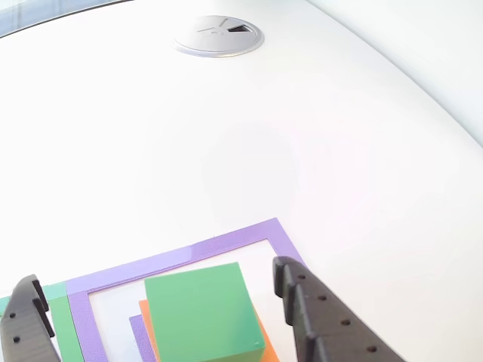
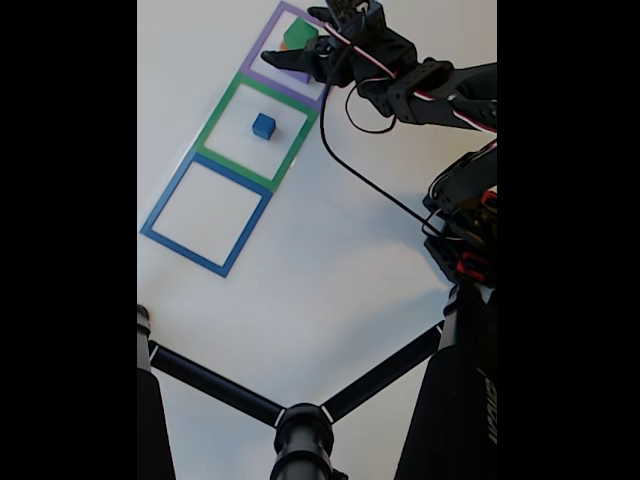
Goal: Tower of hanoi
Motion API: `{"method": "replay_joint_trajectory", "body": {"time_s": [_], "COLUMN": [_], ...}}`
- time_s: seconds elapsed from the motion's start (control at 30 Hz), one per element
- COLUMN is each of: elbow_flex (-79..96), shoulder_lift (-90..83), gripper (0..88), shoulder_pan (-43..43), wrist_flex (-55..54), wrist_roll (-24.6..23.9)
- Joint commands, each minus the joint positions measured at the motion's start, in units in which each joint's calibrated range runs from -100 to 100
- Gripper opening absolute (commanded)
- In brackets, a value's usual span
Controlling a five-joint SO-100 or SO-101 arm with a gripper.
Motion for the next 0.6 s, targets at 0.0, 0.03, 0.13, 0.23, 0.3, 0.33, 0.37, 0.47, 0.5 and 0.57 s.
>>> {"method": "replay_joint_trajectory", "body": {"time_s": [0.0, 0.03, 0.13, 0.23, 0.3, 0.33, 0.37, 0.47, 0.5, 0.57], "elbow_flex": [-1.58, -1.58, -1.58, -1.67, -1.67, -1.58, -1.49, -0.94, -0.76, -0.58], "shoulder_lift": [0.94, 1.83, 4.33, 6.75, 7.48, 7.48, 7.56, 7.48, 7.48, 7.8], "gripper": [37.2, 37.2, 37.0, 36.8, 36.7, 36.5, 36.3, 35.8, 35.8, 35.5], "shoulder_pan": [0.05, 0.15, 0.34, 0.53, 0.53, 0.53, 0.43, 0.05, -0.04, -0.14], "wrist_flex": [-2.99, -3.96, -6.79, -9.71, -10.76, -10.76, -10.76, -10.92, -11.0, -11.33], "wrist_roll": [0.0, 0.0, 0.0, 0.0, 0.0, 0.0, 0.0, 0.0, 0.0, 0.0]}}
